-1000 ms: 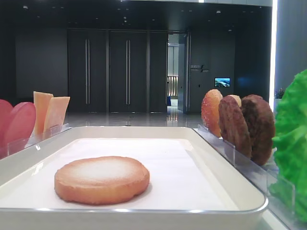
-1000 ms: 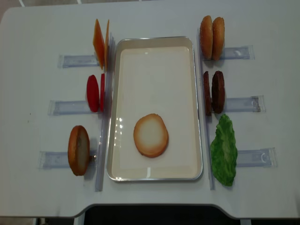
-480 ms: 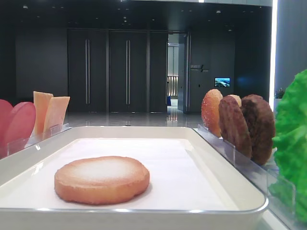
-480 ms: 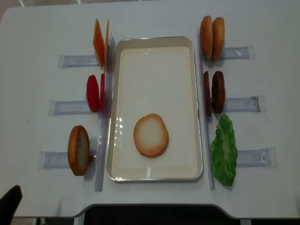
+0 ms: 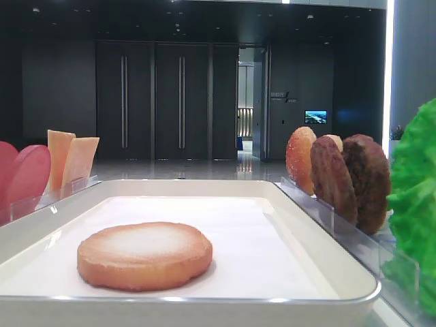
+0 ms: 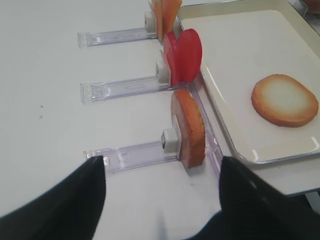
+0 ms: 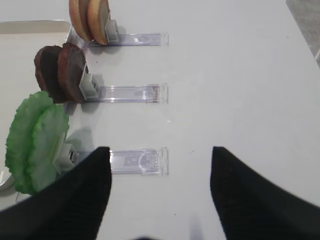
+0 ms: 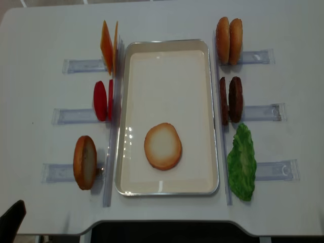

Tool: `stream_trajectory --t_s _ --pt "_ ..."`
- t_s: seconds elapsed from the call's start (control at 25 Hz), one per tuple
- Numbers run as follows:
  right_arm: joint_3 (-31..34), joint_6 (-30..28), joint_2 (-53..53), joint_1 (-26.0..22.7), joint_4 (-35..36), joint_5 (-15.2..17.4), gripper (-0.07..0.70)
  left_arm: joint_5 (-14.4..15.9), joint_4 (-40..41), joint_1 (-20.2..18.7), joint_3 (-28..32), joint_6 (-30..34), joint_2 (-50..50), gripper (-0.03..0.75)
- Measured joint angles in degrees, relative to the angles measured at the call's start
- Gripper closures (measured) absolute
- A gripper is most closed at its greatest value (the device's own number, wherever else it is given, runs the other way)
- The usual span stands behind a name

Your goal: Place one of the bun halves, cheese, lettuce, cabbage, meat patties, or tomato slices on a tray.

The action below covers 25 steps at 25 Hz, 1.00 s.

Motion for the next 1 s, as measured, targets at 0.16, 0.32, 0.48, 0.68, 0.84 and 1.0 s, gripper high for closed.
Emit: stream_trajectory --t_s 0.16,0.32,0.48,0.68,0.84,1.0 --pt "0.0 0.0 0.0 0.0 0.0 0.0 0.216 0.0 -0.02 0.0 0.0 0.0 0.0 0.212" --pt "0.0 0.0 0.0 0.0 0.0 0.0 0.216 0.0 -0.02 1.81 0.0 0.0 0.0 0.238" --pt "0.0 0.0 0.0 0.0 0.0 0.0 0.216 0.0 -0.02 5.45 0.0 0.0 0.0 0.244" --pt "0.0 0.0 0.0 0.0 0.0 0.0 0.216 0.0 -0.06 6.08 0.0 0.06 0.0 0.244" --pt "0.0 0.0 0.0 0.0 0.0 0.0 0.216 0.0 -0.06 6.08 0.0 0.06 0.0 0.244" --pt "0.0 0.0 0.0 0.0 0.0 0.0 0.216 0.0 -0.06 6.08 0.0 0.11 0.0 0.244"
